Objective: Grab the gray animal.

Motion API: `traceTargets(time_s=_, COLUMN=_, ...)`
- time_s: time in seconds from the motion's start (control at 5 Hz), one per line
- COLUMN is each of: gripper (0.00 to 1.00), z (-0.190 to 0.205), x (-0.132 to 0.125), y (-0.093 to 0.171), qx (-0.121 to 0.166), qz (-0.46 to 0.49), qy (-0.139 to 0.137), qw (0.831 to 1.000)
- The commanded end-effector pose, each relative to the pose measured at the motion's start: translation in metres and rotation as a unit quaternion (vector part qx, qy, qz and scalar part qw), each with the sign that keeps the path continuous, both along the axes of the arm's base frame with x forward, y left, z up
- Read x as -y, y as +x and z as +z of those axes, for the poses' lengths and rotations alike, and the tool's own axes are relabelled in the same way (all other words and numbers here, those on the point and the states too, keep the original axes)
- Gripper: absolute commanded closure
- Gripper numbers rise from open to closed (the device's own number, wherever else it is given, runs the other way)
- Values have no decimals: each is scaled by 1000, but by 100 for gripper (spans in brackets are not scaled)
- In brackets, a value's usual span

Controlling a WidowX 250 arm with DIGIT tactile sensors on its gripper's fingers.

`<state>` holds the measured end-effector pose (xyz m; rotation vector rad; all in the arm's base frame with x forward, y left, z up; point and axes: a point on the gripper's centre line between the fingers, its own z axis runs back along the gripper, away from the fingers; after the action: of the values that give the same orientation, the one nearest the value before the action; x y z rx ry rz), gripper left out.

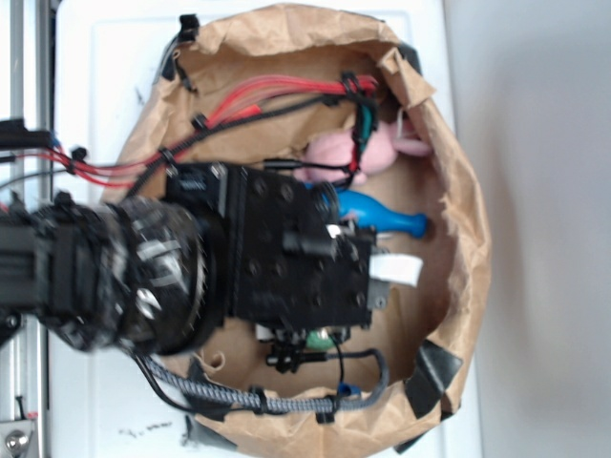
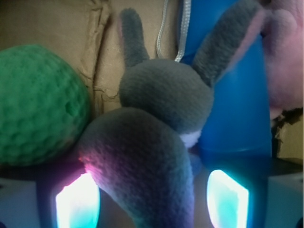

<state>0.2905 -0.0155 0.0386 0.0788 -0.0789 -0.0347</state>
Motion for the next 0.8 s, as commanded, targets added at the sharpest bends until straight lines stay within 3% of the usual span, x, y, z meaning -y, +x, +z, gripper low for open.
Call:
traceTargets(time_s=0.0, gripper=100, z=2, x=-3, y=5, qx=7, qz=5, qy=-5, qw=1000)
traceTargets(time_s=0.4, gripper=100, z=46, x=-11, y=-4, qx=35, qz=17, qy=-25, qw=999)
traceTargets(time_s=0.6, gripper=100, z=84, x=-21, y=-15, qx=52, qz=26, qy=-52, qw=997)
